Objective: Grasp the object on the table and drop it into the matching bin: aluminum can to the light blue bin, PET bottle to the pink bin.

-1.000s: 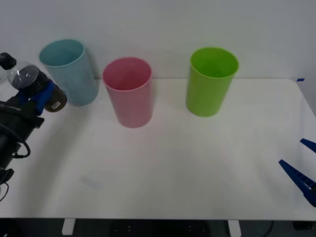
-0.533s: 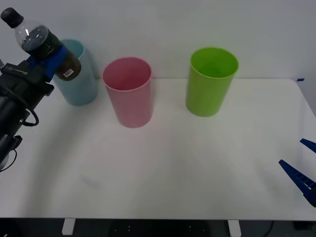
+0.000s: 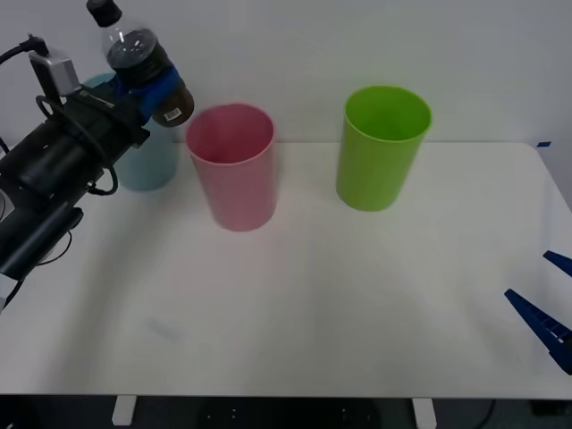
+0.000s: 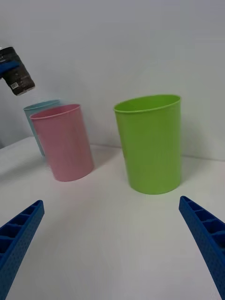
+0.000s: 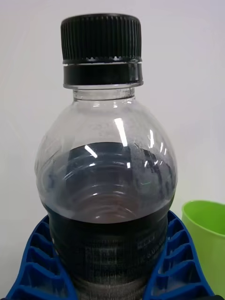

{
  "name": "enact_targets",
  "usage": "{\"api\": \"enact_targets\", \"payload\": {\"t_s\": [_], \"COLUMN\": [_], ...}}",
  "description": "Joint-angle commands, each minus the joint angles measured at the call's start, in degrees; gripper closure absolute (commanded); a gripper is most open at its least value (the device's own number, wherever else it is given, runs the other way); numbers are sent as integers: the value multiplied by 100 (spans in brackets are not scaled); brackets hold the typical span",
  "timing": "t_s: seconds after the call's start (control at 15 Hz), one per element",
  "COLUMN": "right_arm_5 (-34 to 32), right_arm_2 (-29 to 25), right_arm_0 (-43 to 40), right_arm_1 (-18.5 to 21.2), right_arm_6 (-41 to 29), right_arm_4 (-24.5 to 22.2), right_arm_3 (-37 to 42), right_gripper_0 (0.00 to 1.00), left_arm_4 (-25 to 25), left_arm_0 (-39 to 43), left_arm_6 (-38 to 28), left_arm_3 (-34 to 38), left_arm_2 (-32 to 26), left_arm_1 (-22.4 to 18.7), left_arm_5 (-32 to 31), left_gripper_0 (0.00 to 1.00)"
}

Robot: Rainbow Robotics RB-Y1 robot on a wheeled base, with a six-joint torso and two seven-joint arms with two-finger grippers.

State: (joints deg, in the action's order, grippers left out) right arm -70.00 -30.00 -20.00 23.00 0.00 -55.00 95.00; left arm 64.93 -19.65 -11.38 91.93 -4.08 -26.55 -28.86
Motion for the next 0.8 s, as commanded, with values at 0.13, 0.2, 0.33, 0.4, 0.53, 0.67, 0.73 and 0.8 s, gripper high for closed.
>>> {"api": "enact_targets", "payload": {"t_s": [0.13,0.2,0.33,0.4,0.53,0.67,0.73,0.8], "right_arm_5": [0,0,0,0,0,0,0,0], "right_arm_2": [0,0,0,0,0,0,0,0], "right_arm_0": [0,0,0,0,0,0,0,0], "right_arm_1": [0,0,0,0,0,0,0,0], "right_arm_6": [0,0,0,0,0,0,0,0], "right_arm_4": [0,0,0,0,0,0,0,0], "right_arm_3": [0,0,0,0,0,0,0,0], "right_gripper_0": [0,0,0,0,0,0,0,0], "left_arm_4": [177,186,186,186,195,213,221,213], "left_arm_0": [-681,-883,-1208,-1340,-1472,-1472,-1472,-1472], "left_arm_6": [136,162,224,250,285,294,303,312], "left_arm_3": [-764,-984,-1379,-1520,-1704,-1704,-1704,-1704], "left_arm_2": [346,443,619,698,786,847,856,856], "left_arm_1": [10,10,10,27,62,71,89,98], "left_arm_5": [-58,-58,-67,-67,-128,-181,-234,-242], "left_gripper_0": [100,100,100,100,100,100,100,100]}}
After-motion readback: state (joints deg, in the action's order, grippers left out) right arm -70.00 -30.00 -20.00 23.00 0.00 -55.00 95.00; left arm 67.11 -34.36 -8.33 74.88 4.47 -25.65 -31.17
